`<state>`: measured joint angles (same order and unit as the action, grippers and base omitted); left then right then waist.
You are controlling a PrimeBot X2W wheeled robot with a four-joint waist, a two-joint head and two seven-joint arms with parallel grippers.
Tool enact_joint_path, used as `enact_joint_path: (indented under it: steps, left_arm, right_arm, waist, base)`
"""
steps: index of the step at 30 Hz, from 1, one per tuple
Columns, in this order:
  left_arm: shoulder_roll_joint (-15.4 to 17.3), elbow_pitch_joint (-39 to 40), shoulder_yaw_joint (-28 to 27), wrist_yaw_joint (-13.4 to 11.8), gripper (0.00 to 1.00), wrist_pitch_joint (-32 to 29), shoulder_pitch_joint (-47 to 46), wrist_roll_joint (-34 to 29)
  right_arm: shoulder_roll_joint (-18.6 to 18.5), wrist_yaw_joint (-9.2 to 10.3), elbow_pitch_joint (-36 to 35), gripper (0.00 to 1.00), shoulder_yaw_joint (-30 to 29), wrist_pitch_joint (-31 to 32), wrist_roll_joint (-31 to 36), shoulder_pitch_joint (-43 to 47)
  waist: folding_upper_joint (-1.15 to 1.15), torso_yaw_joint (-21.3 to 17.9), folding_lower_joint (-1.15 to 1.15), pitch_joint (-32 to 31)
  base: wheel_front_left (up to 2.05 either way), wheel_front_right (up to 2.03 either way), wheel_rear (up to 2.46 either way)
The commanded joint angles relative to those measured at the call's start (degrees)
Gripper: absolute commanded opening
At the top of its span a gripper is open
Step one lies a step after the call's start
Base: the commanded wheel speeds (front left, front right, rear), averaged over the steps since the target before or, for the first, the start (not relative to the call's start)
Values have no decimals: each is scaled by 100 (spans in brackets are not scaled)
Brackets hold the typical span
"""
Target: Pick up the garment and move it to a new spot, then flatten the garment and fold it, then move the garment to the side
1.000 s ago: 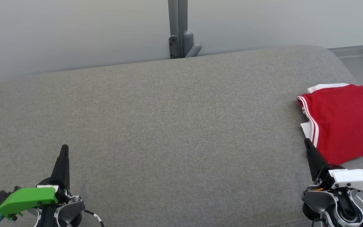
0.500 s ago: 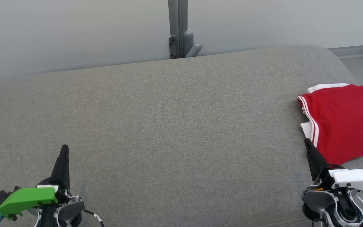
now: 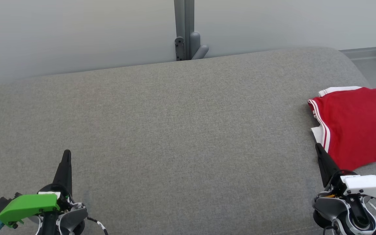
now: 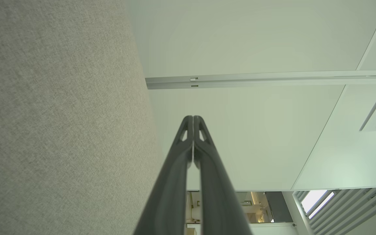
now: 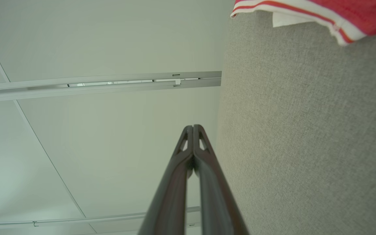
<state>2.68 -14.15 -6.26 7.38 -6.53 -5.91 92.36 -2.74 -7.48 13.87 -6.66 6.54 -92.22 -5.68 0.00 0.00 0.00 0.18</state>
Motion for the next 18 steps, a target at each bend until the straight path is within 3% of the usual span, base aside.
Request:
enact_joint_path:
  steps: [1,18]
  left_arm:
    - [38,12,-17,20,0,-19,-77,13]
    - [38,13,-16,20,0,-18,-77,11]
  right_arm:
    - [-26,-2,-20,0,-12,21,-40,-57]
    - [-26,-2,-20,0,-12,20,-40,-56]
  waist:
    - [0,0,0,0]
    - [0,0,0,0]
  base:
    - [0,0,0]
    - [0,0,0]
